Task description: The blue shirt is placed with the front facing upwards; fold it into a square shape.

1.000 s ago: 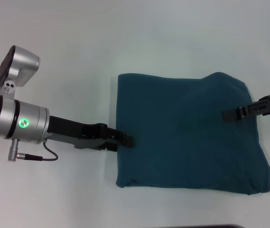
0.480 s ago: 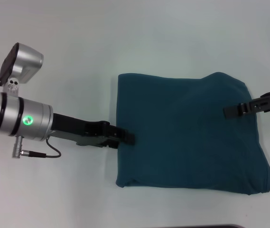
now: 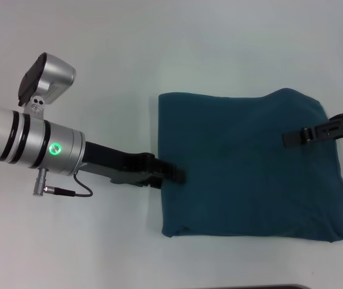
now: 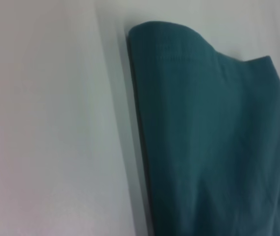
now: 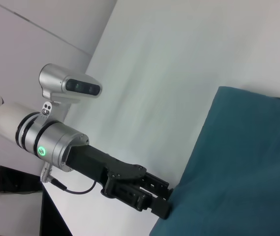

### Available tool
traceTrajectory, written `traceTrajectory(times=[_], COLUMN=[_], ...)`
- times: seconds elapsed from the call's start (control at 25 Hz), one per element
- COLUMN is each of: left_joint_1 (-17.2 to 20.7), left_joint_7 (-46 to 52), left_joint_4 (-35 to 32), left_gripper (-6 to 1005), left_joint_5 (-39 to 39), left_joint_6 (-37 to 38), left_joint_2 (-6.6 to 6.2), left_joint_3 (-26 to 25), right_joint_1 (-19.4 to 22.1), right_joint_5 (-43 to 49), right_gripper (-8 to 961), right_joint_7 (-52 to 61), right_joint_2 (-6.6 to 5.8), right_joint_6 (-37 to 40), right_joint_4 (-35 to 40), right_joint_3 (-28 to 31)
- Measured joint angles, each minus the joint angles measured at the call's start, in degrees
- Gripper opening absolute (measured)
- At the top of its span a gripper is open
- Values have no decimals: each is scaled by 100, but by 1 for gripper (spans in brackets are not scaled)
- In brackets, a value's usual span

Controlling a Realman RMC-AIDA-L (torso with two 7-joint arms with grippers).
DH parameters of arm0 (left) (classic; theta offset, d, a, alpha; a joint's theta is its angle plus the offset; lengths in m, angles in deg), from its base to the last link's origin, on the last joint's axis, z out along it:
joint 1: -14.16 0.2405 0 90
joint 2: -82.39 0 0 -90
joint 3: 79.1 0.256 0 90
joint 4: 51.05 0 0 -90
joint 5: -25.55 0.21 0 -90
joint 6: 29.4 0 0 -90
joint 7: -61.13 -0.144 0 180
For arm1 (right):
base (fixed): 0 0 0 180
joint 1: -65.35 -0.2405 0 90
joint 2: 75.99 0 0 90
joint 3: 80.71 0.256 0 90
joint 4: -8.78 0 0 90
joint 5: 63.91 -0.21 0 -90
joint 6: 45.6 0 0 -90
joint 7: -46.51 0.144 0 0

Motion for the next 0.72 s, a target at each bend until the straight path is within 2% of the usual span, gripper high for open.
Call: traceTrajectory(times=[0.2, 0.28, 0.32, 0.44, 0.52, 0.6, 0.64, 0.72], left_joint_1=[170, 551, 641, 1205, 1455, 1555, 1569, 1564], left_joint_7=[-18, -9, -1, -211, -884, -1965, -2956, -3346], left_joint_4=[338, 1071, 1227, 2094, 2261, 2028, 1730, 1647], left_gripper=[596, 595, 595, 594, 595, 595, 595, 596], left_joint_5=[-110, -191, -245, -731, -1362, -1927, -2116, -2115], left_joint_6=[219, 471, 510, 717, 1044, 1541, 1909, 2034], left_joint_2=[-32, -38, -34, -38, -61, -89, -93, -98], left_joint_3=[-30, -48, -54, -191, -318, -423, -464, -466], right_joint_1=[-3, -15, -22, -30, -31, -34, -41, -62], right_joint_5=[0, 1, 1, 1, 1, 2, 1, -1], right_gripper=[555, 555, 555, 555, 555, 555, 555, 555], right_joint_7=[-2, -6, -5, -4, -11, -6, -1, 14], right_joint_2=[6, 7, 8, 9, 11, 16, 20, 24], right_joint_6=[-5, -13, -23, -57, -75, -95, -105, -119], right_joint_4=[0, 0, 0, 0, 0, 0, 0, 0], right_joint_3=[0, 1, 2, 8, 21, 48, 56, 64])
